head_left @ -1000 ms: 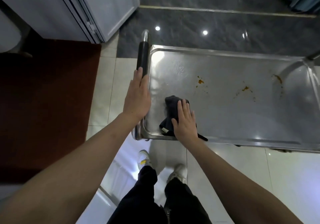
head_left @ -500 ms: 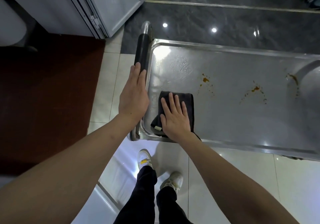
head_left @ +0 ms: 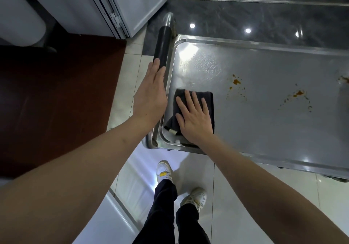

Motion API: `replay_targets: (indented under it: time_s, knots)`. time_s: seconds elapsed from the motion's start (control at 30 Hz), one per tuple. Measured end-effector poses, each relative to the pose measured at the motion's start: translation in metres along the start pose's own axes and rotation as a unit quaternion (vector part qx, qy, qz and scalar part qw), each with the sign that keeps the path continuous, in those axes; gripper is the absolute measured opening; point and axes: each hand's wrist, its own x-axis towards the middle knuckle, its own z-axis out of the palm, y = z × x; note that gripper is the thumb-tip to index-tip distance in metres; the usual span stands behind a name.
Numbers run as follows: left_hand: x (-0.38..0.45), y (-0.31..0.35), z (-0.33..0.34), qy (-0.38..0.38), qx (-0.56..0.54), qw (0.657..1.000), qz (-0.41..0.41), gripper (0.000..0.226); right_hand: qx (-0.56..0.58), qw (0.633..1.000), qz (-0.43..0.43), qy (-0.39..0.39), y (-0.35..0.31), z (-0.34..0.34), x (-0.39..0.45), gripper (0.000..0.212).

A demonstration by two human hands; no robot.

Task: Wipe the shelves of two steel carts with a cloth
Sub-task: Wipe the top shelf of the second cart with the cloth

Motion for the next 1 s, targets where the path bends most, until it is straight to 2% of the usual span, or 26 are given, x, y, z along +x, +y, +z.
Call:
replay_targets:
  time_s: [0.17,0.37,0.57,0.73,0.87,1.0]
  knots:
    - [-0.001,0.003,-0.003,-0.012,0.003,1.000,-0.005,0.057,0.003,0.997,-0.069,-0.023,-0.017,0.010,-0.046,0.065]
    - [-0.002,0.002,-0.003,-0.019,-0.012,1.000,-0.003,0.057,-0.027,0.992,-0.119,-0.029,-0.006,0.003,-0.021,0.067]
    - [-0.003,0.004,-0.006,-0.021,-0.028,0.999,-0.010,0.059,0.002,1.000,-0.009,-0.020,-0.011,-0.007,0.060,0.067]
    - [-0.001,0.002,-0.005,-0.025,-0.027,0.999,-0.007,0.062,0.010,0.999,0.023,-0.025,0.004,-0.017,0.103,0.070]
    - [-0.002,0.004,-0.008,-0.030,-0.034,0.999,-0.008,0.061,0.013,0.999,0.015,-0.025,-0.004,-0.012,0.083,0.070]
    - [-0.001,0.005,-0.011,-0.028,-0.039,0.999,-0.009,0.061,0.007,0.999,-0.044,-0.025,-0.018,-0.001,0.021,0.076]
